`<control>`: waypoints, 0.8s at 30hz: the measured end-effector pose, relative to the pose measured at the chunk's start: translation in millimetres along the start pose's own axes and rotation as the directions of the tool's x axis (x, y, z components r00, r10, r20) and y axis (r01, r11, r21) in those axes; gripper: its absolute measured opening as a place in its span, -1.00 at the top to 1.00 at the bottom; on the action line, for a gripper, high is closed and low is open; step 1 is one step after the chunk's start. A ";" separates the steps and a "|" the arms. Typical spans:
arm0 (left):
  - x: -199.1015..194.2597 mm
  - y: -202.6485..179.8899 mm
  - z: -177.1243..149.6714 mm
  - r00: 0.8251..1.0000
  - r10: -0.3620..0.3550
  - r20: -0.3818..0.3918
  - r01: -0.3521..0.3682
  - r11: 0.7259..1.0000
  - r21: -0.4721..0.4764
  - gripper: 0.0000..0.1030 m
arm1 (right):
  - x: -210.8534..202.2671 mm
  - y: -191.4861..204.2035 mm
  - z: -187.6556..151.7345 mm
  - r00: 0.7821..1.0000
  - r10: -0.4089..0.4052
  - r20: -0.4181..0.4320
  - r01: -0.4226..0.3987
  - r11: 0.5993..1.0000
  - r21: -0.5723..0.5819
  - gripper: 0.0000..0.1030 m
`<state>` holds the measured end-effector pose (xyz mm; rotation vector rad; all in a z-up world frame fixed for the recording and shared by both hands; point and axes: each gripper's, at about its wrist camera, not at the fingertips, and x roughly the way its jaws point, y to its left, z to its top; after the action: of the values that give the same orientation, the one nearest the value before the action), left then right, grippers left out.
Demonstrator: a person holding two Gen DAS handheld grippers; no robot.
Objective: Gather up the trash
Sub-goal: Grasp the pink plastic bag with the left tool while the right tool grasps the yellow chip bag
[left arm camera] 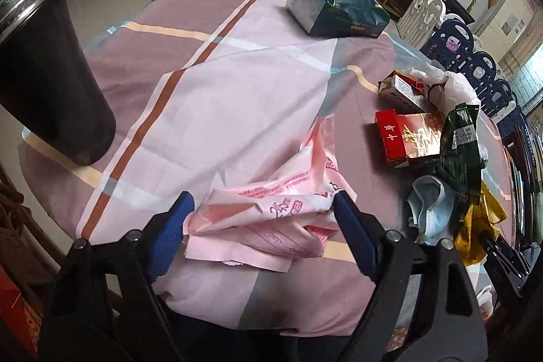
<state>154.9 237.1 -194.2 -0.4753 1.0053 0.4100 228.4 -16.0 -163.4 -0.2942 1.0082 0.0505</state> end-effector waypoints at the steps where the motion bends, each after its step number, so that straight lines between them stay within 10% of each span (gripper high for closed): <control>1: -1.3 -0.5 -0.7 1.000 -0.001 0.005 0.001 1.000 0.004 -0.50 | -3.2 0.1 -2.9 1.000 0.007 -0.001 -0.007 1.000 0.002 0.36; 9: -20.0 -3.4 -7.2 0.997 -0.054 0.055 0.053 0.998 0.015 0.08 | -35.0 -12.7 -24.1 1.000 0.004 0.018 -0.005 0.999 0.039 0.40; 12: -35.0 -6.6 -7.9 0.994 -0.061 0.087 0.059 0.998 0.025 0.68 | -50.2 -24.6 -27.6 0.999 -0.014 0.041 0.011 0.998 0.069 0.40; 24: -48.3 -9.5 -11.8 0.992 -0.081 0.099 0.078 0.996 0.036 0.63 | -68.2 -44.3 -32.6 0.999 -0.025 0.042 0.020 0.991 0.133 0.40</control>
<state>128.7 217.4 -155.6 -0.4597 0.8915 0.3423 172.8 -60.8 -112.6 -0.1821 0.9604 -0.0304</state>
